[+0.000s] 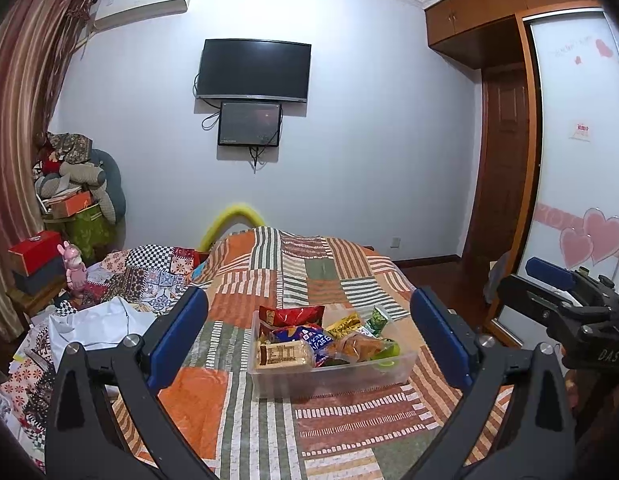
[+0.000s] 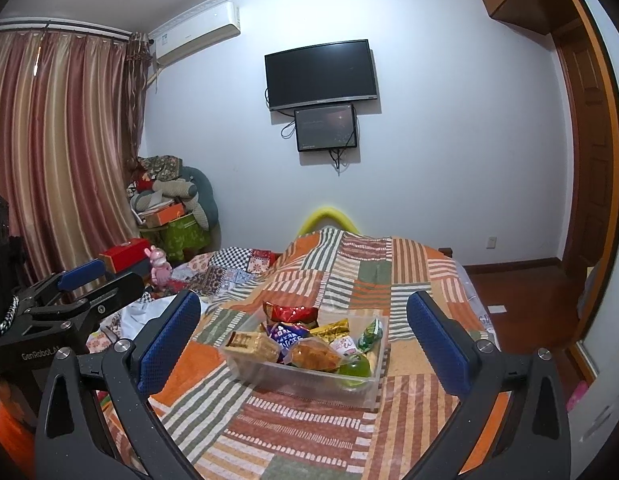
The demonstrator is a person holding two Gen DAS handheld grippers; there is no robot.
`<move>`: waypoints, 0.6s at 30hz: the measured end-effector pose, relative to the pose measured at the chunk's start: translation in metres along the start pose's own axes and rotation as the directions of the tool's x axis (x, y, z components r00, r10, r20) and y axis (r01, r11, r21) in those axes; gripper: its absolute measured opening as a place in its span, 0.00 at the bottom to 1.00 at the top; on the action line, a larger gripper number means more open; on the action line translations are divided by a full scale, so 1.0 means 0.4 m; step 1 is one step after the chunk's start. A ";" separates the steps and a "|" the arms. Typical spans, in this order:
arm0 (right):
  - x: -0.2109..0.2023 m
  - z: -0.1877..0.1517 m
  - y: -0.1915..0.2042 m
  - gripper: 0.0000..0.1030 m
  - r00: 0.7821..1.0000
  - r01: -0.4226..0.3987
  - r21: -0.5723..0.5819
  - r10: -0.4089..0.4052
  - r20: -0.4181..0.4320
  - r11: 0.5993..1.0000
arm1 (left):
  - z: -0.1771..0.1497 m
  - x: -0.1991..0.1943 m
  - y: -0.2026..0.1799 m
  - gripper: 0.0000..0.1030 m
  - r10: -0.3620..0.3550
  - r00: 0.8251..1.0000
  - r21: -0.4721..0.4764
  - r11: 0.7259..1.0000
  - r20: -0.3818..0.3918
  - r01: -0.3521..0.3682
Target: Organize snacks
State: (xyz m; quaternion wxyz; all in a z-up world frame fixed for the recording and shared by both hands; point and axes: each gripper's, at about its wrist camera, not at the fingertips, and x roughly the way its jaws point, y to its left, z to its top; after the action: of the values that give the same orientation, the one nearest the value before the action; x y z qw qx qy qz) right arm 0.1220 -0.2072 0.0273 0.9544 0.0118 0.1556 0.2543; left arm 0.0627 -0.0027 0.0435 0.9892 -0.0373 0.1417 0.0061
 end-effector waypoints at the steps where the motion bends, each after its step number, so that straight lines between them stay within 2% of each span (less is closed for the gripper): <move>1: -0.001 0.000 0.000 1.00 1.000 0.001 0.000 -0.001 -0.001 1.000 | 0.000 0.000 0.000 1.00 -0.001 1.000 0.000 1.000 -0.001 0.001; 18: -0.002 0.003 -0.011 1.00 1.000 -0.004 0.024 0.004 -0.003 1.000 | -0.006 0.009 -0.002 1.00 0.001 1.000 -0.003 1.000 -0.006 -0.001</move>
State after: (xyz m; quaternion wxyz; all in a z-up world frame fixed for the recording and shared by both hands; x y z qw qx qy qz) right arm 0.1238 -0.2114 0.0282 0.9535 0.0230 0.1601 0.2543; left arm 0.0654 -0.0038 0.0402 0.9887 -0.0389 0.1445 0.0065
